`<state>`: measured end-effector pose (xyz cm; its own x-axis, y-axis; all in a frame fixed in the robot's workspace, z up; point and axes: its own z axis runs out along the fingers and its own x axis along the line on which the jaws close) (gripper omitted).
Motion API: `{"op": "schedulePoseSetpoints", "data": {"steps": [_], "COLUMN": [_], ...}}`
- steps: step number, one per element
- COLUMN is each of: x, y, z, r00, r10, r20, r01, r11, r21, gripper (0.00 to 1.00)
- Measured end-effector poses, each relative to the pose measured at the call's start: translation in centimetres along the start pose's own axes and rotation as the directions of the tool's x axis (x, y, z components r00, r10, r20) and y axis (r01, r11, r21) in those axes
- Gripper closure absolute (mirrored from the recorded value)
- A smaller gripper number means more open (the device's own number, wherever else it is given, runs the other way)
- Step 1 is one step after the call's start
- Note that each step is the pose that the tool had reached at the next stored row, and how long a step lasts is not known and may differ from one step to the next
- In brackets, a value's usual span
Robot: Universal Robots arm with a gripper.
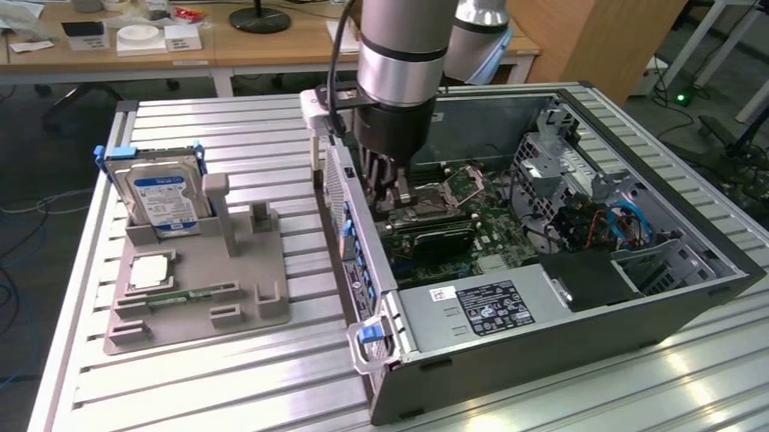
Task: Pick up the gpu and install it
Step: 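Press down on the gpu until it lock into place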
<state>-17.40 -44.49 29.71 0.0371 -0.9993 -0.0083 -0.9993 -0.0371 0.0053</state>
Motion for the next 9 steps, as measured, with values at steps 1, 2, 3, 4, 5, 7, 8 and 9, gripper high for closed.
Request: {"op": "schedulePoseSetpoints", "data": {"steps": [1,2,3,4,5,7,8,9], "x": [0.0,0.0,-0.01,-0.01,-0.01,-0.01,-0.01,-0.01], "y": [0.05,0.13,0.17,0.18,0.18,0.19,0.19,0.24], "z": [0.0,0.0,0.01,0.01,0.02,0.03,0.05,0.07], "r00": [1.0,1.0,1.0,1.0,1.0,1.0,1.0,1.0], "r10": [0.0,0.0,0.0,0.0,0.0,0.0,0.0,0.0], "r20": [0.0,-0.0001,-0.0001,-0.0001,-0.0002,-0.0001,-0.0001,0.0001], "r01": [0.0,0.0,0.0,0.0,0.0,0.0,0.0,0.0], "r11": [1.0,1.0,1.0,1.0,1.0,1.0,1.0,1.0], "r21": [0.0,-0.0001,-0.0001,-0.0002,-0.0003,-0.0007,-0.0009,-0.0008], "gripper": [0.89,0.89,0.89,0.89,0.89,0.89,0.89,0.89]}}
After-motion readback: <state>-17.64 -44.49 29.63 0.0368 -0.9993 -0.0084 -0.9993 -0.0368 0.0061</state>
